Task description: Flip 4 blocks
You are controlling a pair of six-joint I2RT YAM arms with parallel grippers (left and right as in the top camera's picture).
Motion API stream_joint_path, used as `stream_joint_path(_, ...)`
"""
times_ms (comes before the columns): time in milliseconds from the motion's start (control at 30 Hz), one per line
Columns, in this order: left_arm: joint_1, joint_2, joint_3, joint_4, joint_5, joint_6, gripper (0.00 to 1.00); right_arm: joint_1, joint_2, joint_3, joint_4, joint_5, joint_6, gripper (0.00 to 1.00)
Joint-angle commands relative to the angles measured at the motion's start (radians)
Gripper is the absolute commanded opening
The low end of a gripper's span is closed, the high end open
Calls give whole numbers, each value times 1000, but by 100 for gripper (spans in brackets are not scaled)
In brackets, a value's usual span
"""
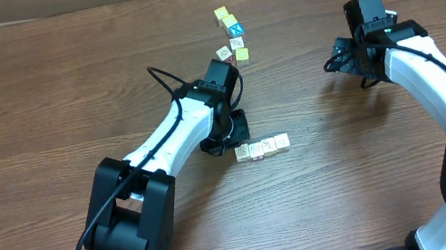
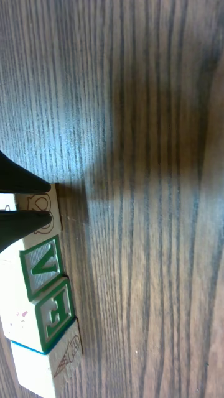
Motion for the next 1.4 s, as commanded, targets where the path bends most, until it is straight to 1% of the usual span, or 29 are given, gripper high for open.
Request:
stream_joint_path(0,-8,11,-6,-10,13,21,4,2,-7,16,6,14,-6,100)
stream_joint_path(267,-8,11,-6,-18,13,24,4,2,-7,16,6,14,-6,100)
stream_joint_path(500,-7,11,-6,13,12,25,4,2,-7,16,6,14,-6,100)
stream_joint_path(567,-6,10,-5,19,2,54,4,2,-7,16,6,14,-6,100)
stream_joint_path(633,8,2,0,19,-38,53,4,2,-7,16,6,14,-6,100)
stream_joint_path(767,52,-41,10,6,-41,42,4,2,-7,16,6,14,-6,100)
stream_joint_path(900,74,-66,10,-48,-41,42,4,2,-7,16,6,14,-6,100)
stream_joint_path(1067,54,-53,-12,-113,-34,42,4,2,-7,16,6,14,-6,100)
stream_joint_path(1367,-8,-51,-59,-66,-35,19,4,2,-7,16,6,14,-6,100)
